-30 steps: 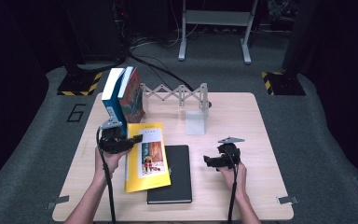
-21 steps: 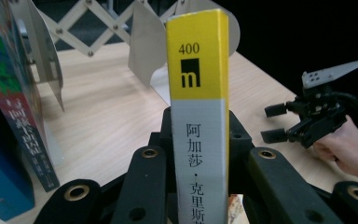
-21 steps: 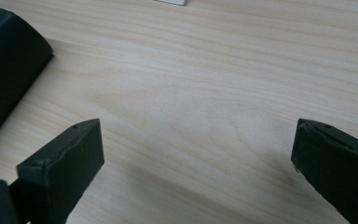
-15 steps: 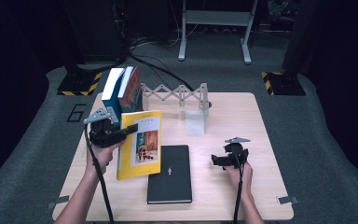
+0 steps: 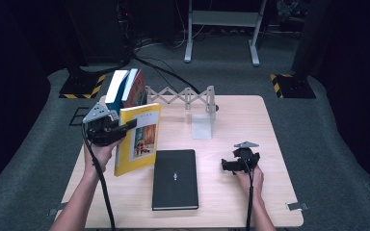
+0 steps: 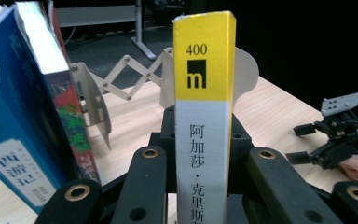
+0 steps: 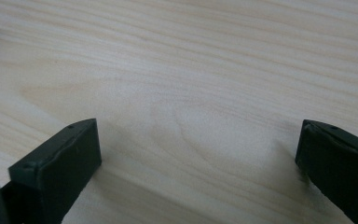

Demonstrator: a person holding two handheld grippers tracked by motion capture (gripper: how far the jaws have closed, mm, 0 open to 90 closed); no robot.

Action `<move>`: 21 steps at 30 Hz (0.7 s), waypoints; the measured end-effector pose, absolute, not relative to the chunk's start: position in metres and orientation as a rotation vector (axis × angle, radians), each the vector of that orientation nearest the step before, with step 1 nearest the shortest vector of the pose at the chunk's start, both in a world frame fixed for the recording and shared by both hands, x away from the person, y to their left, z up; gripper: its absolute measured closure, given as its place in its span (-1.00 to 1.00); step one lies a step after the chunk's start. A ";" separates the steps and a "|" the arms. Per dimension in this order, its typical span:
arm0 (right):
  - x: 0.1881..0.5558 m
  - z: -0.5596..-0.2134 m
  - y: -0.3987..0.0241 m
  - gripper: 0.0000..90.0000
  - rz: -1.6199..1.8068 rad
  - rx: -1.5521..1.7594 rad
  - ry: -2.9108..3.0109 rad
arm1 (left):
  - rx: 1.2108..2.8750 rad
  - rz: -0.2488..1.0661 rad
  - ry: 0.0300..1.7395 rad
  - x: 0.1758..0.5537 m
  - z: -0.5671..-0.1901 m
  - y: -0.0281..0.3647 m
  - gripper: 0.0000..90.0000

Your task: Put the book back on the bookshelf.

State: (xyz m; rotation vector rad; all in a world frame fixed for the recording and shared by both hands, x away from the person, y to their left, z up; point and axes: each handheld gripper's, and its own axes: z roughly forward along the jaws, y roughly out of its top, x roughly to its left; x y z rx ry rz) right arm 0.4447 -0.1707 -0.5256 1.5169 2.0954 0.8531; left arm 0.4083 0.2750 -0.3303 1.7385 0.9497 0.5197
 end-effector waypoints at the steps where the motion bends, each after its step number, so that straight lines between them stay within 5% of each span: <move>1: 0.445 -0.526 -0.171 -1.00 0.855 1.511 2.096 | 1.739 0.530 0.954 0.409 -0.330 0.275 0.69; 21: 0.446 -0.529 -0.173 -1.00 0.891 1.463 2.087 | 1.713 0.629 0.982 0.428 -0.334 0.262 0.69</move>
